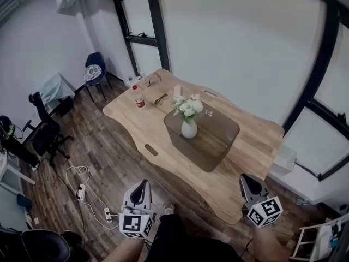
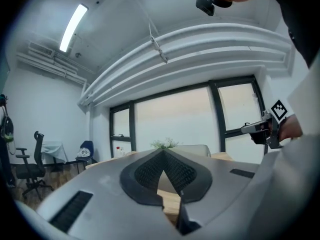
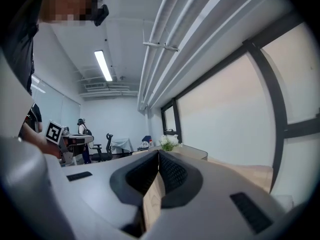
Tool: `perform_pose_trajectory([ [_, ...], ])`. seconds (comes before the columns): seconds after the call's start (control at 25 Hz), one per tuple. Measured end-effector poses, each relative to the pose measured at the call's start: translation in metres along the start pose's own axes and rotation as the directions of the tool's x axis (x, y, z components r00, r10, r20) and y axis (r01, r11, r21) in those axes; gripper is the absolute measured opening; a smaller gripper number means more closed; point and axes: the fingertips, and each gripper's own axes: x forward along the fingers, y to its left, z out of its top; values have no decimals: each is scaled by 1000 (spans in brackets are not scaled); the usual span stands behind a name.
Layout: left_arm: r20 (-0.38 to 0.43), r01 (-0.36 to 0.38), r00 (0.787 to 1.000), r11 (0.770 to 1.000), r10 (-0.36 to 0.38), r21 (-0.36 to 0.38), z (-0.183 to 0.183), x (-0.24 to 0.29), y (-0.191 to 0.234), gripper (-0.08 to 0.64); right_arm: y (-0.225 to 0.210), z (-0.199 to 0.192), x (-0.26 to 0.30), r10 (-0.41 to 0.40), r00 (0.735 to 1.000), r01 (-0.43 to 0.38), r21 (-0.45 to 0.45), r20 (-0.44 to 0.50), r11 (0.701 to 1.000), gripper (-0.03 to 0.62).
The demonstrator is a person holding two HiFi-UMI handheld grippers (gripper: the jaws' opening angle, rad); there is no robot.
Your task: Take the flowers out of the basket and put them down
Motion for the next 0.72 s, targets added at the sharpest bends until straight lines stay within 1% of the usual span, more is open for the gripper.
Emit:
perform_pose_trajectory([
  [0.16, 17, 48, 999, 999, -48, -4, 0, 39, 18, 5, -7, 1, 20, -52, 999, 52, 5, -11, 999, 23],
  [0.32, 11, 99, 995, 995, -98, -24, -9, 81, 38, 5, -15, 4, 56, -104, 994, 104, 11, -24, 994, 23],
  [0.48, -6, 162, 987, 987, -162, -10, -12, 122, 65, 5, -15, 11, 102, -143, 989, 143, 20, -25, 989, 23],
  [0.72, 9, 254, 967, 967, -254, -2, 1, 190, 113, 5, -14, 34, 169, -211, 977, 212, 14, -10, 977, 23],
])
